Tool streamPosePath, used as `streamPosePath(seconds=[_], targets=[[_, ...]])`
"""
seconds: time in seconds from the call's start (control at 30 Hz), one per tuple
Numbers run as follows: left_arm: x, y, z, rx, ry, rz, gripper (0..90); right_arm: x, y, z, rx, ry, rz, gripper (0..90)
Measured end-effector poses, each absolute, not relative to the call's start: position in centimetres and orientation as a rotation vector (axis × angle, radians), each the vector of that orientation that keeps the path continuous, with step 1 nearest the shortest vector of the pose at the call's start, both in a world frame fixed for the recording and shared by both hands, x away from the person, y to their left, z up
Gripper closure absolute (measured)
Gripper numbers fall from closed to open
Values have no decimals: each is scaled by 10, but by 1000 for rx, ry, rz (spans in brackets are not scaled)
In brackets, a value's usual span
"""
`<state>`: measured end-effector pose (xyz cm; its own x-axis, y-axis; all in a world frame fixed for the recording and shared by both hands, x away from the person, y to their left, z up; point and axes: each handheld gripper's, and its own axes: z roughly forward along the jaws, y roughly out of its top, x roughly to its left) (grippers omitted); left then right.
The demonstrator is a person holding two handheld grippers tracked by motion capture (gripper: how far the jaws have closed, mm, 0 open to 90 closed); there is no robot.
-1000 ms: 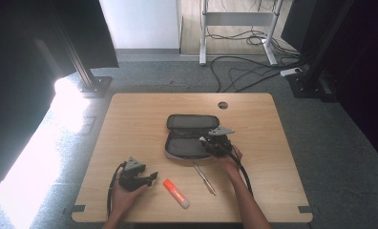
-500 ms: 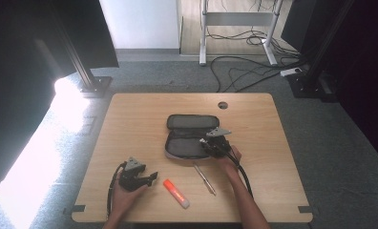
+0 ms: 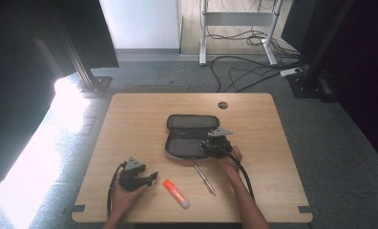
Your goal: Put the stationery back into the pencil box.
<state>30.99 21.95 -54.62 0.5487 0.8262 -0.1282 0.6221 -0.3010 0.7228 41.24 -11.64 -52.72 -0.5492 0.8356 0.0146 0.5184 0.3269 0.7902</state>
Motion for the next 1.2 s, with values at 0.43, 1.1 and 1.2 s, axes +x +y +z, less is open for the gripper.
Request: streamPosePath(seconds=[0.43,1.1,1.2], targets=[[309,218,-546,2039,1163,352,341,388,-132,-518,1209,2119,1239,485],[309,217,-546,2055,1156,369,339,335,-150,-520,1208,2105,1312,471],[309,216,-546,2059,1156,376,338,325,-150,-522,1195,2114,1307,461]])
